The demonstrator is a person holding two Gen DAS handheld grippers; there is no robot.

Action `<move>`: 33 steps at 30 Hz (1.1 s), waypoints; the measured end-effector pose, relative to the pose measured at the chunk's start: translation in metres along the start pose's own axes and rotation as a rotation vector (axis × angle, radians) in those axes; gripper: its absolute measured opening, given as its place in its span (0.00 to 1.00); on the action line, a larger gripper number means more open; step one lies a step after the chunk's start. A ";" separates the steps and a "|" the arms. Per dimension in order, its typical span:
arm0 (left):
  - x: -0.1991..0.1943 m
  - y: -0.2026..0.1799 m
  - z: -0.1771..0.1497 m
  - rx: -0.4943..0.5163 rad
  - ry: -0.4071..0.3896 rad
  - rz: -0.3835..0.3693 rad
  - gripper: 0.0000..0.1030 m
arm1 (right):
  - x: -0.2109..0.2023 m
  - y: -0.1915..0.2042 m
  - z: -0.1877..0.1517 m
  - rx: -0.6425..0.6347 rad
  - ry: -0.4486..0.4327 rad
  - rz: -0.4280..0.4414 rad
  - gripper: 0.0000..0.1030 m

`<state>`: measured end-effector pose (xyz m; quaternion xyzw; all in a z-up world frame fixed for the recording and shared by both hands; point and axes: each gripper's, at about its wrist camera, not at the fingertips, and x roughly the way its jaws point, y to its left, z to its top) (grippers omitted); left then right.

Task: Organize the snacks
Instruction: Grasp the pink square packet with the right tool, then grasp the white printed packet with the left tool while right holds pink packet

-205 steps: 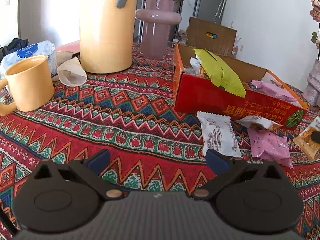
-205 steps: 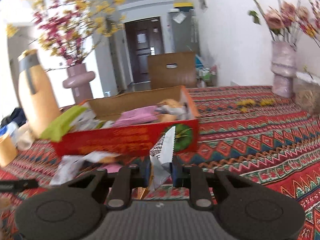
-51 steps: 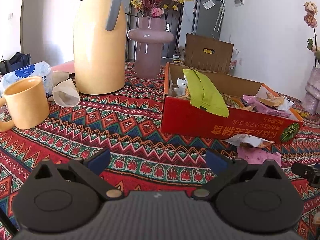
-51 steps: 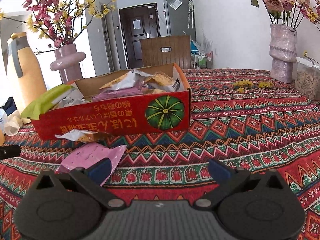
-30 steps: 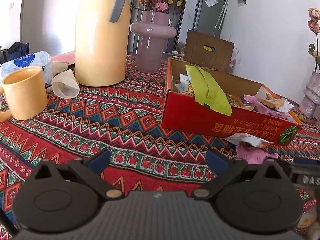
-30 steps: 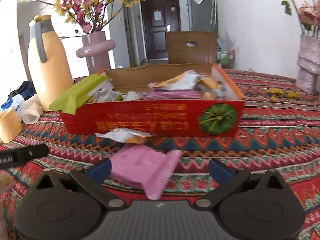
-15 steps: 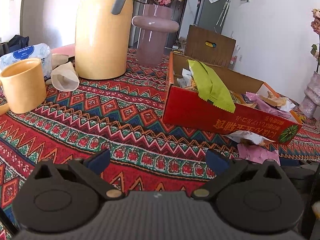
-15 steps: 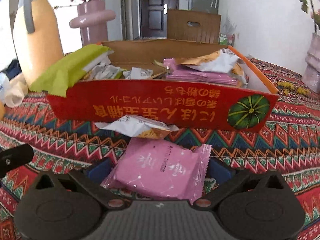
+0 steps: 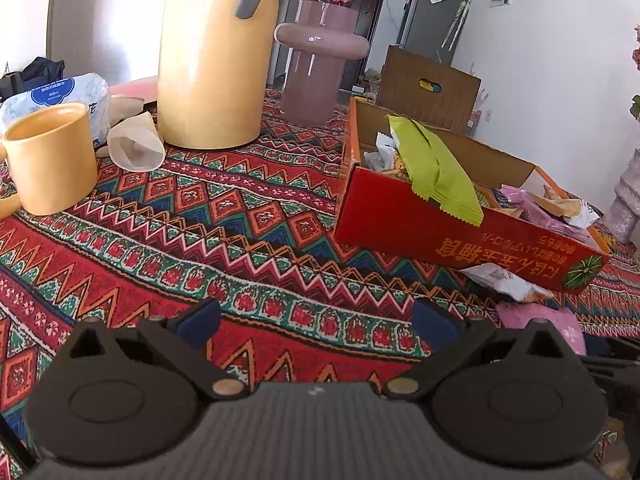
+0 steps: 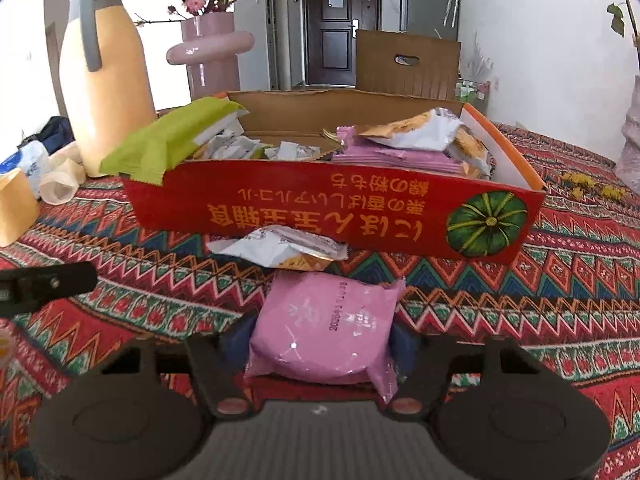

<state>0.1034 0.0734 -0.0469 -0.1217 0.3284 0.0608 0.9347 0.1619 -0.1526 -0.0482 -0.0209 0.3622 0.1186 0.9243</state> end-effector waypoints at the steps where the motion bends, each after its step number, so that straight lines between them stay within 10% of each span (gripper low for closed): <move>1: 0.000 0.000 0.000 -0.001 0.001 0.001 1.00 | -0.004 -0.002 -0.002 -0.001 -0.008 0.003 0.61; 20: 0.006 -0.001 -0.001 0.007 0.016 0.022 1.00 | -0.043 -0.111 -0.011 0.153 -0.186 -0.182 0.61; 33: 0.002 -0.032 0.005 0.091 0.049 0.039 1.00 | -0.044 -0.127 -0.022 0.242 -0.263 -0.140 0.61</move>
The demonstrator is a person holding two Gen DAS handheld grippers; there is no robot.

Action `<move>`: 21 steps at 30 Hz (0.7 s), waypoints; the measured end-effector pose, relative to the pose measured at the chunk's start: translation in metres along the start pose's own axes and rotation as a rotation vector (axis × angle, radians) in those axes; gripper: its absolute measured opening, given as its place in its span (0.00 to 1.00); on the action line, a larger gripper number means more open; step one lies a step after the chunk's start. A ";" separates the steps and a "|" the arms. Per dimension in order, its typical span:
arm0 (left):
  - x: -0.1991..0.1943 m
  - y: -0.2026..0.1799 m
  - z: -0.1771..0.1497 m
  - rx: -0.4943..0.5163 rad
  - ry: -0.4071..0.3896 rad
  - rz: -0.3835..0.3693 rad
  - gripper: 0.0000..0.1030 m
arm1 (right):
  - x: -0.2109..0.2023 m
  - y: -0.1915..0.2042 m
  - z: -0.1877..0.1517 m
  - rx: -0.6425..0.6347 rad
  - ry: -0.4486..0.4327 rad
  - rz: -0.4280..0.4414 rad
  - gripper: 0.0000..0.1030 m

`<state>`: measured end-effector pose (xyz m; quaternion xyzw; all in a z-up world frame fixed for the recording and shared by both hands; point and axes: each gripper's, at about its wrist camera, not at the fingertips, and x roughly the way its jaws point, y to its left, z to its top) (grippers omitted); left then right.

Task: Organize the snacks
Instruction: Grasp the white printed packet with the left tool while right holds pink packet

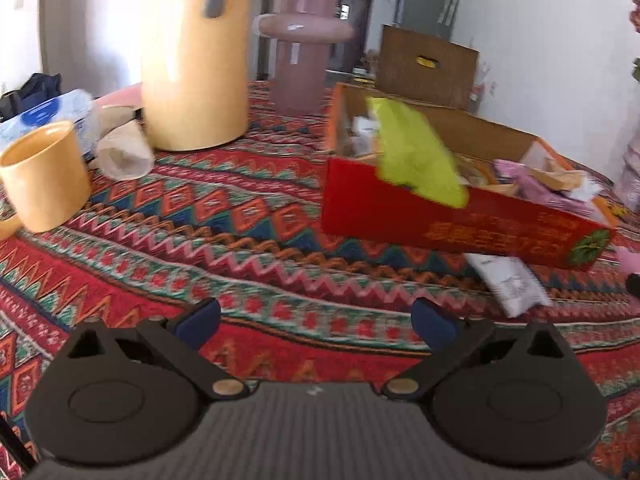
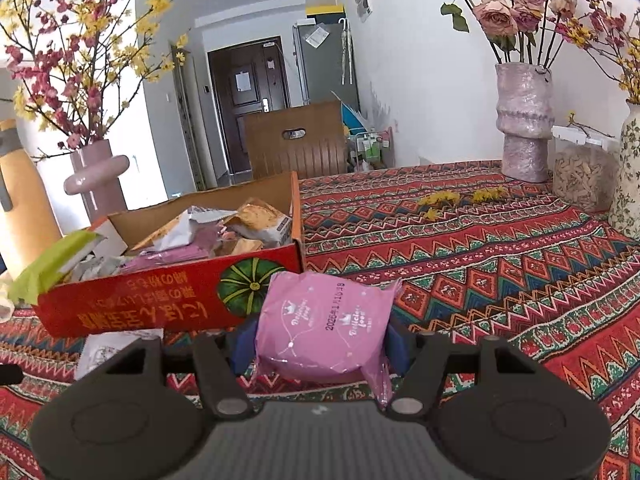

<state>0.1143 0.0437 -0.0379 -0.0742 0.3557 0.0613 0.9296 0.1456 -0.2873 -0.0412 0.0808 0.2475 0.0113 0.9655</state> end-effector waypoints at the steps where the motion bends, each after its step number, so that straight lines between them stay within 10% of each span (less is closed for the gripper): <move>1: -0.002 -0.007 0.002 0.010 -0.003 -0.010 1.00 | -0.001 -0.001 0.000 0.003 -0.002 0.003 0.61; 18: 0.051 -0.127 0.028 0.086 0.128 -0.025 0.99 | -0.005 -0.010 -0.001 0.051 -0.007 0.008 0.61; 21: 0.064 -0.128 0.026 0.057 0.171 -0.014 0.83 | -0.004 -0.011 -0.002 0.059 -0.001 0.017 0.61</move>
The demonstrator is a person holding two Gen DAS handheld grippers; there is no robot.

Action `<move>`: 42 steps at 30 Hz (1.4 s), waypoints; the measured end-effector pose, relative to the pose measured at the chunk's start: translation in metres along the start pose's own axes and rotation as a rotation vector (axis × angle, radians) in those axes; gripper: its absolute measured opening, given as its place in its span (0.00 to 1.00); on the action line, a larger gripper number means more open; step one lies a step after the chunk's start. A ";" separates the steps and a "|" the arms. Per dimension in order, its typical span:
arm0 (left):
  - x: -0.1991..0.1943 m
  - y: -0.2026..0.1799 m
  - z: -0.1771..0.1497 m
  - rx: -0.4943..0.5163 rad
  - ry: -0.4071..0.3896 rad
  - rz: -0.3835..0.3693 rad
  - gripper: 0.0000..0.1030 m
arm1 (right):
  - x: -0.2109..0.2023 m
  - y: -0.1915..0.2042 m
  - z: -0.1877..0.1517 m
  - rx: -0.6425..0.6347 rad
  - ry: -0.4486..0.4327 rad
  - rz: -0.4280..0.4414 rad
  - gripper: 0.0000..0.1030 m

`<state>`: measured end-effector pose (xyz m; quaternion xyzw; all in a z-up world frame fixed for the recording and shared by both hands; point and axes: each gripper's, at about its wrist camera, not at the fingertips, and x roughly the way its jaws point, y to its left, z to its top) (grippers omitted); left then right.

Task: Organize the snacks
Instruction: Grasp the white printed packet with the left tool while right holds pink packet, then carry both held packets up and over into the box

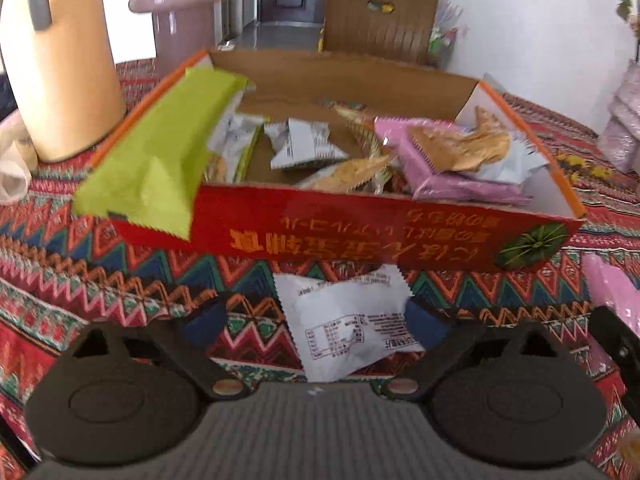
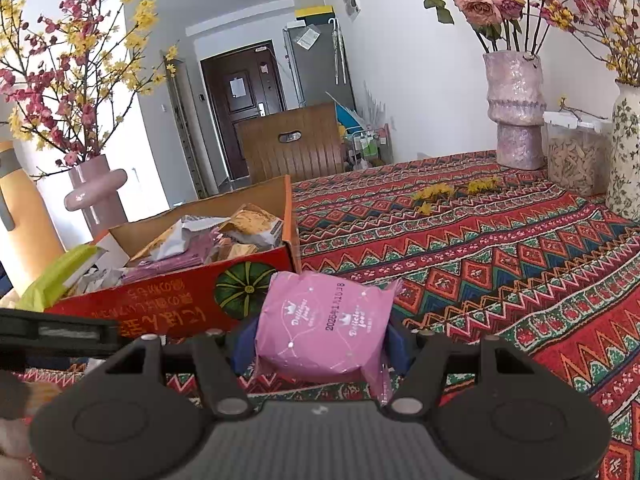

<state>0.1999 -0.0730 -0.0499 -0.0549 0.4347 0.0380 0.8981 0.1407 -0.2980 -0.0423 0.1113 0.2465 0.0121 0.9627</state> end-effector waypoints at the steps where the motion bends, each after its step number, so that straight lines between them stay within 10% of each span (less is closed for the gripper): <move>1: 0.002 0.001 -0.001 -0.008 0.004 -0.013 0.81 | 0.000 0.000 0.000 0.002 0.002 0.003 0.61; 6: -0.006 -0.002 -0.005 0.002 -0.008 -0.080 0.26 | 0.001 -0.001 0.000 0.007 0.002 0.013 0.61; 10: -0.016 -0.003 -0.010 0.029 -0.035 -0.104 0.16 | 0.000 -0.001 0.000 0.008 -0.002 0.014 0.61; 27: -0.090 0.023 -0.004 0.078 -0.250 -0.176 0.16 | -0.019 0.016 0.004 -0.059 -0.102 0.027 0.61; 42: -0.100 0.042 0.061 0.025 -0.419 -0.148 0.16 | 0.000 0.090 0.082 -0.177 -0.208 0.105 0.61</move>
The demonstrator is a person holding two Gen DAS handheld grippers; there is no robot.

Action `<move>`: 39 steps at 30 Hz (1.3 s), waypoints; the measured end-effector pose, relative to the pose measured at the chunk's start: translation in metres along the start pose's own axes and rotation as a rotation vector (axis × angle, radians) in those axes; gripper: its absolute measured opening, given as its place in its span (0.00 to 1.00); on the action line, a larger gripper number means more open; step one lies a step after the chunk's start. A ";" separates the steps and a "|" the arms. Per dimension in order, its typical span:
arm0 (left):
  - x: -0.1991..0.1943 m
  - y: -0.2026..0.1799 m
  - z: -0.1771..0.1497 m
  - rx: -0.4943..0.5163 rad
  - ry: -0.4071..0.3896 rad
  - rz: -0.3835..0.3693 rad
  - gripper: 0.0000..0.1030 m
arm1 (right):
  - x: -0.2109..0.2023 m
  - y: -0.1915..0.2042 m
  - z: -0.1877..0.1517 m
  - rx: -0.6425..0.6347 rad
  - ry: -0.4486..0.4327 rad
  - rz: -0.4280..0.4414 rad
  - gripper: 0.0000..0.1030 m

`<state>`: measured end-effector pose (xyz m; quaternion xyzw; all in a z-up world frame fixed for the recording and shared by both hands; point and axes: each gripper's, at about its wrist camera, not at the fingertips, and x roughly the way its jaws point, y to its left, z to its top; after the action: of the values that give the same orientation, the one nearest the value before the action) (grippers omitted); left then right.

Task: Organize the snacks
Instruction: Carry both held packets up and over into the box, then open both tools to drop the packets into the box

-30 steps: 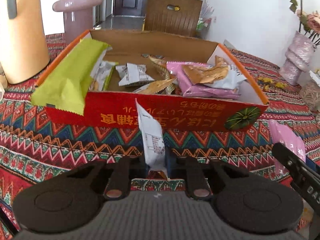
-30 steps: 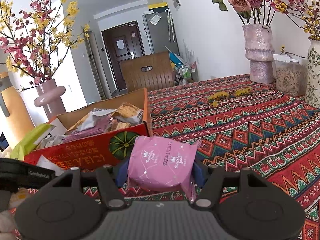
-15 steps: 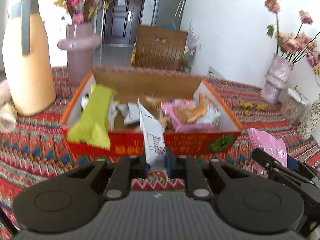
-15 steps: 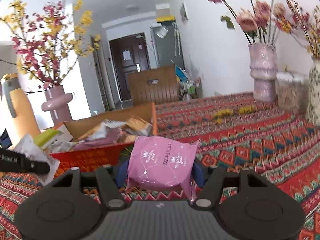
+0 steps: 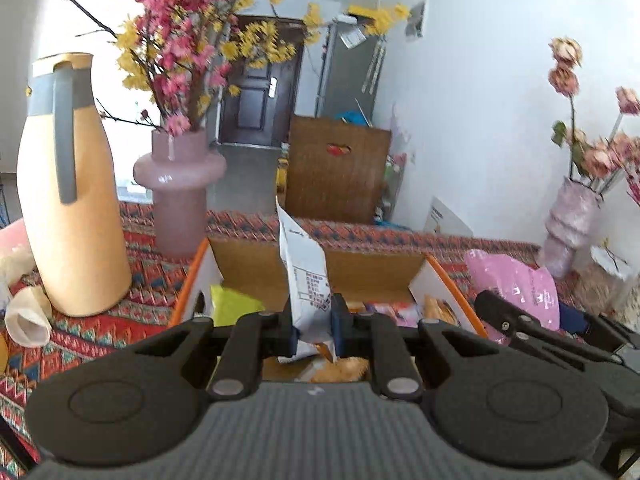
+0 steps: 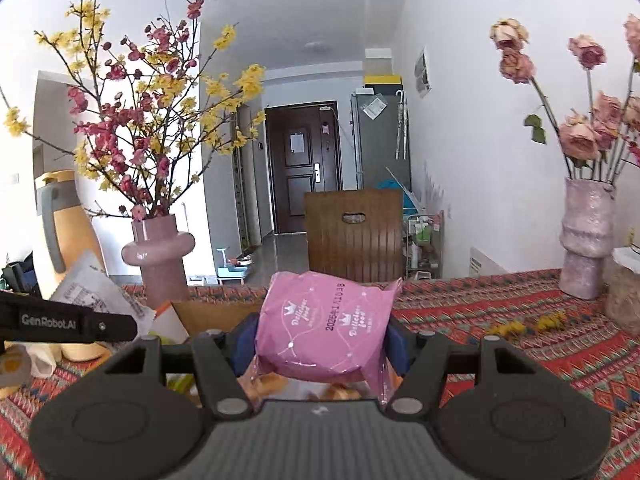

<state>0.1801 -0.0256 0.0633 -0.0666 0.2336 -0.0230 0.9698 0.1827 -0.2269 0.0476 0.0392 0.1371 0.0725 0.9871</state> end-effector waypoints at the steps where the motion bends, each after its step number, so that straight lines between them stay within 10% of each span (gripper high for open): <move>1: 0.001 0.002 0.002 -0.006 -0.010 0.004 0.16 | 0.006 0.002 0.003 0.008 -0.001 0.002 0.61; 11: 0.018 0.018 0.000 -0.013 -0.108 0.109 0.16 | 0.033 0.014 0.010 0.029 -0.051 -0.018 0.61; 30: 0.039 0.027 -0.009 -0.003 -0.060 0.120 0.19 | 0.057 0.012 -0.014 0.016 0.020 -0.038 0.62; 32: 0.035 0.028 -0.009 -0.012 -0.072 0.120 0.34 | 0.057 0.011 -0.014 0.024 0.028 -0.035 0.65; 36: 0.025 0.030 -0.008 -0.035 -0.126 0.148 0.98 | 0.053 0.005 -0.013 0.053 0.019 -0.039 0.87; 39: 0.018 0.031 -0.007 -0.050 -0.161 0.169 1.00 | 0.048 0.001 -0.011 0.080 -0.005 -0.042 1.00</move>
<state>0.1932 0.0026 0.0443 -0.0725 0.1604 0.0702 0.9819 0.2254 -0.2182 0.0242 0.0759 0.1381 0.0462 0.9864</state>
